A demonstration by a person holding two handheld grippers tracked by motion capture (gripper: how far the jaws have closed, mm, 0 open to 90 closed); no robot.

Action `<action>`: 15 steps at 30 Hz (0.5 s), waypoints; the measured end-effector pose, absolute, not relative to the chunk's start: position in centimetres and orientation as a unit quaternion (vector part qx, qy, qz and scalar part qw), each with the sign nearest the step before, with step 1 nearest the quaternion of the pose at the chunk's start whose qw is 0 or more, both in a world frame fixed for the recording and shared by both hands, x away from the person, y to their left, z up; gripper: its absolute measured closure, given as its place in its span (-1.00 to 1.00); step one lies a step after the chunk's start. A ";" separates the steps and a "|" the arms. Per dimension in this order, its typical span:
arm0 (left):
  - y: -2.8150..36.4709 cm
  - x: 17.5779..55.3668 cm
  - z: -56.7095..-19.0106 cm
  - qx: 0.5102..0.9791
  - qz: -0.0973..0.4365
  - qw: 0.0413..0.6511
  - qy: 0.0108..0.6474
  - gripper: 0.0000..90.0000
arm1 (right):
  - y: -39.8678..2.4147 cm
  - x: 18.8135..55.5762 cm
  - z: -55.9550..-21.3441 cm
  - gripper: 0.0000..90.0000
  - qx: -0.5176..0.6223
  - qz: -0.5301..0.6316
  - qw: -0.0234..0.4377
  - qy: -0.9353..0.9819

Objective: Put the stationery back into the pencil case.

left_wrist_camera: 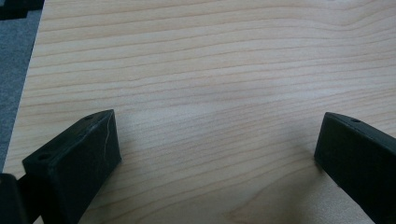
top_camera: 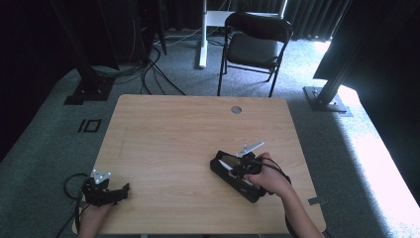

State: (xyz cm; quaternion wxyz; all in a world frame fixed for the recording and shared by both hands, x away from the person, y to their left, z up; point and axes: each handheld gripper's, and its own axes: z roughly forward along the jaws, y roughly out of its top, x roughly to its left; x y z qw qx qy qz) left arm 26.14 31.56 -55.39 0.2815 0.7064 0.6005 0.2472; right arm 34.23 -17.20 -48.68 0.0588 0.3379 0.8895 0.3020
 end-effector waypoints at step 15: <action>31.6 26.1 -55.4 0.707 0.247 0.281 0.600 -0.99 | -16.5 34.4 -49.4 0.64 0.339 0.293 0.047 0.893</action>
